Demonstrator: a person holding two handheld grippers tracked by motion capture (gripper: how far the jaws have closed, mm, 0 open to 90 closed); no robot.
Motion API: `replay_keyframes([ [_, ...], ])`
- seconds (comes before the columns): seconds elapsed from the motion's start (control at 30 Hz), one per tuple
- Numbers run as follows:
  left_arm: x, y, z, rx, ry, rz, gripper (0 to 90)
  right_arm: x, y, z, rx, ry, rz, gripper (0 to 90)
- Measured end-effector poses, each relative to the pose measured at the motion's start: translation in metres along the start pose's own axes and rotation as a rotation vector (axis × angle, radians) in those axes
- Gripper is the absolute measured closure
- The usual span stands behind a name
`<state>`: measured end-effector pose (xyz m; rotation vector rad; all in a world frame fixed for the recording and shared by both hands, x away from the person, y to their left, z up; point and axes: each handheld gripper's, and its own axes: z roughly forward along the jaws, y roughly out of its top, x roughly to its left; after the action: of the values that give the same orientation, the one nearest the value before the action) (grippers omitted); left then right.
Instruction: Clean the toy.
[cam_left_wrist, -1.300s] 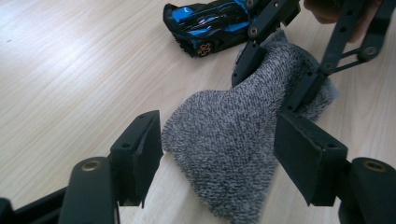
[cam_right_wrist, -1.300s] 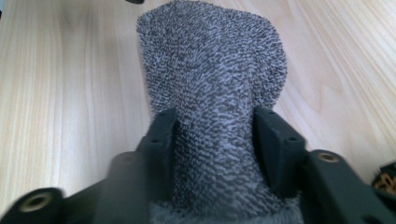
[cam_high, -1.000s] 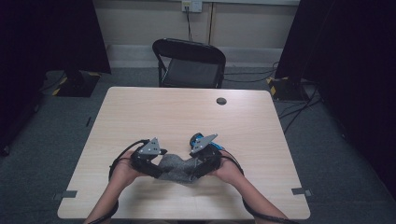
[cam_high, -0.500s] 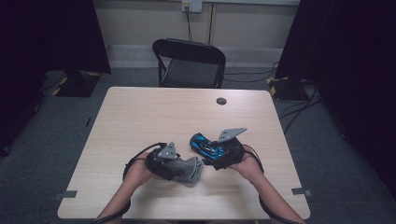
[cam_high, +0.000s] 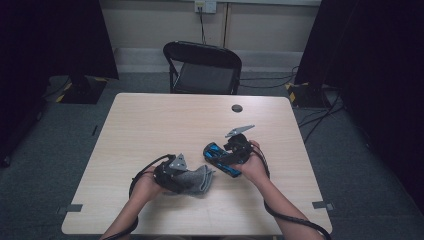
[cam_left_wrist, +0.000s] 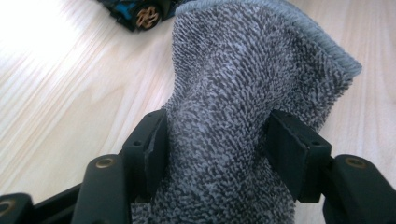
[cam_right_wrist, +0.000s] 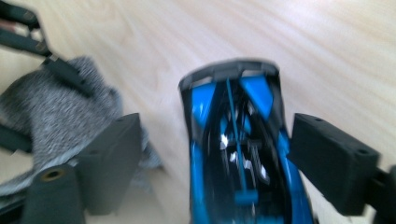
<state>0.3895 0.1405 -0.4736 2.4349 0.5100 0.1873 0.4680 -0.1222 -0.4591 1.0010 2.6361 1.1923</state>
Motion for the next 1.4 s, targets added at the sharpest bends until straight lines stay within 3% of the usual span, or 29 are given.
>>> replay_keyframes([
  [0.07, 0.0, -0.003, -0.002, -0.005, 0.005, -0.023, 40.7, 0.001, 0.003, 0.005, -0.014, -0.052, -0.045, 19.9],
  [0.1, 0.0, -0.004, -0.002, -0.01, 0.008, -0.031, 40.8, 0.0, 0.005, 0.008, -0.015, -0.061, -0.039, 18.4],
  [0.2, 0.001, -0.006, -0.005, 0.005, 0.01, -0.025, 40.9, 0.001, 0.008, 0.016, 0.002, -0.098, -0.074, 17.8],
  [0.63, 0.004, -0.011, -0.009, 0.008, 0.014, -0.04, 40.9, 0.004, 0.004, 0.045, 0.089, -0.115, -0.155, 17.8],
  [0.87, 0.004, -0.011, -0.009, 0.007, 0.016, -0.044, 40.9, 0.003, 0.003, 0.052, 0.118, -0.115, -0.18, 20.2],
  [1.17, 0.004, -0.012, -0.008, 0.004, 0.017, -0.049, 40.9, 0.0, 0.001, 0.052, 0.094, -0.103, -0.152, 24.4],
  [1.4, 0.004, -0.012, -0.008, 0.002, 0.019, -0.054, 40.7, 0.0, 0.003, 0.052, 0.108, -0.109, -0.149, 24.5],
])
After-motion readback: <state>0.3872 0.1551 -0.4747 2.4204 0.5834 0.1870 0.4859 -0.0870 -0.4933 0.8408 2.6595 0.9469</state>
